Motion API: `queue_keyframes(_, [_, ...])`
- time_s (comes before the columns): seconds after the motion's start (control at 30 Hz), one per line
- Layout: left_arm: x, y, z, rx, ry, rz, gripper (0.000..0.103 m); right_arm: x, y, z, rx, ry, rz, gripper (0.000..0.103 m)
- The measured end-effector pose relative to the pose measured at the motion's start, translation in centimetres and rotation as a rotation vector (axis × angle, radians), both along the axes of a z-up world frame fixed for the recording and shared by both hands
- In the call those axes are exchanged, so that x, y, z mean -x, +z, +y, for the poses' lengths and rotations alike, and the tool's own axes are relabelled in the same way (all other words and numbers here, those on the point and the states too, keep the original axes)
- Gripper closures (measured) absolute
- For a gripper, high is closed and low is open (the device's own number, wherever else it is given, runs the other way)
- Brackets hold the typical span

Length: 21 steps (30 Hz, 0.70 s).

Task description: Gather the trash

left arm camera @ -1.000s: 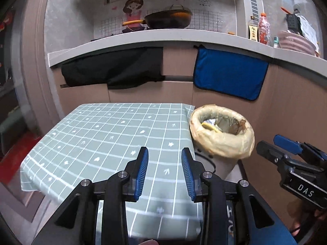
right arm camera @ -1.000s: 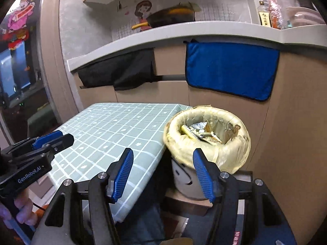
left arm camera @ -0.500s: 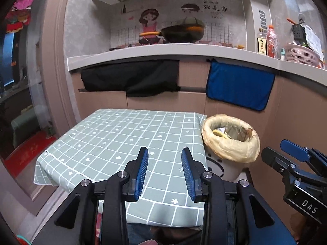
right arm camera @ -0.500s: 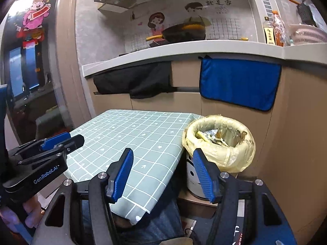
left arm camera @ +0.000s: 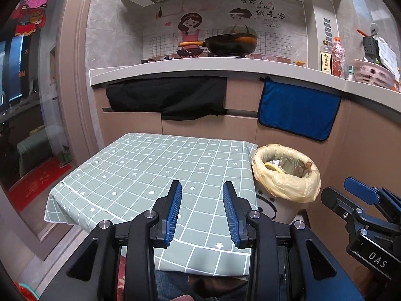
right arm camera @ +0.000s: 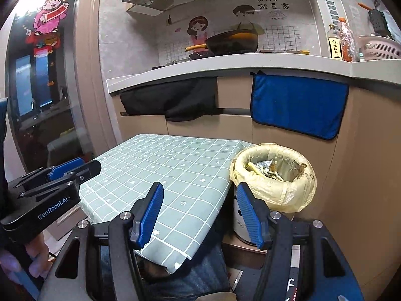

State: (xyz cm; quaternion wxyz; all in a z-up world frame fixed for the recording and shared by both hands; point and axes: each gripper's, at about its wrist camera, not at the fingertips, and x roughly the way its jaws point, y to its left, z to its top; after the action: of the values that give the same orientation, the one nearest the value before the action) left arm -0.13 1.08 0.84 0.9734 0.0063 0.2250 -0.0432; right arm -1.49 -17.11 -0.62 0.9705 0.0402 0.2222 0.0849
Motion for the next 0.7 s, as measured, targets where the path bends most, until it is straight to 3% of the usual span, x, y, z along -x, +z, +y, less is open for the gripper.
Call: queue_keyframes(0.7, [0.13,-0.2,-0.89,-0.016,-0.025,0.001,0.068,0.62,0.38,0.04,0.007,-0.021,-0.009,0.045])
